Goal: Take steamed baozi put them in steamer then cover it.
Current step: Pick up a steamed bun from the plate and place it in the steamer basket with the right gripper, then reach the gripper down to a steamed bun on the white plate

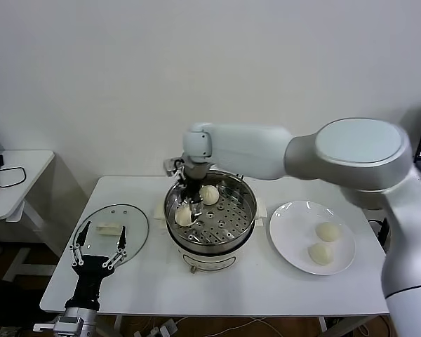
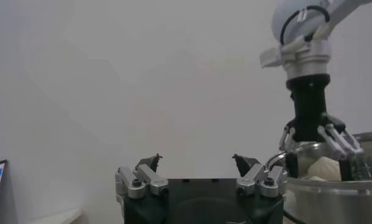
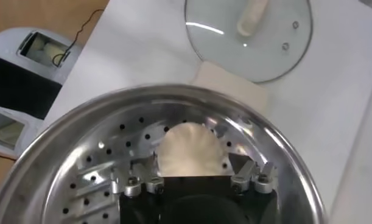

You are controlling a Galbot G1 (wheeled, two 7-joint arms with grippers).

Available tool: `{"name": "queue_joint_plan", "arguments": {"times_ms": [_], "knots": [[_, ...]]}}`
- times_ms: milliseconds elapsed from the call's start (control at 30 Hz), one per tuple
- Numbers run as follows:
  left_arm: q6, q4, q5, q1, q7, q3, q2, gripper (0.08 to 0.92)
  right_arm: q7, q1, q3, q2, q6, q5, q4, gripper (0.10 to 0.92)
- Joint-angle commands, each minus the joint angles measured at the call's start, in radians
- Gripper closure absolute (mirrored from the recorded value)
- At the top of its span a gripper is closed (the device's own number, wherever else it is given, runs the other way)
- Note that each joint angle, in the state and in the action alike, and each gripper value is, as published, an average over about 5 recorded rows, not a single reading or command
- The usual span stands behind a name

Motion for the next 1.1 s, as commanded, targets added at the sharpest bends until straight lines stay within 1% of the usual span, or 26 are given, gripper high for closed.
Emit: {"name": "queue_joint_plan", "arguments": {"times_ms": [33,167,333,433,567,767,1100], "knots": [[0.001,-0.002,0.002,-0.003,0.001,0.008,0.002,0.177,-0.085,0.133,0.058,-0.411,0.035,-0.064,0.193,0.203],[0.001,-0.002,0.003,-0.006,0.001,0.014,0.003,0.177,-0.155,0.157,0.039,-0.569,0.080,-0.115,0.195,0.203],[-0.002,-0.004,0.004,-0.004,0.001,0.018,0.002,0.177,-0.229,0.121,0.026,-0.714,0.136,-0.201,0.183,0.203],[-0.002,-0.006,0.005,-0.004,0.001,0.018,0.001,0.177,-0.236,0.073,0.015,-0.775,0.157,-0.242,0.189,0.203],[0.004,-0.008,0.006,-0.003,0.002,0.018,-0.002,0.177,-0.207,-0.032,0.032,-0.836,0.170,-0.292,0.197,0.203],[0.011,-0.013,0.009,0.000,0.001,0.016,-0.007,0.177,-0.162,-0.227,0.126,-0.874,0.182,-0.359,0.182,0.203],[0.013,-0.028,0.014,0.015,0.000,0.017,-0.012,0.177,-0.072,-0.384,0.247,-0.825,0.174,-0.405,0.137,0.203]]}}
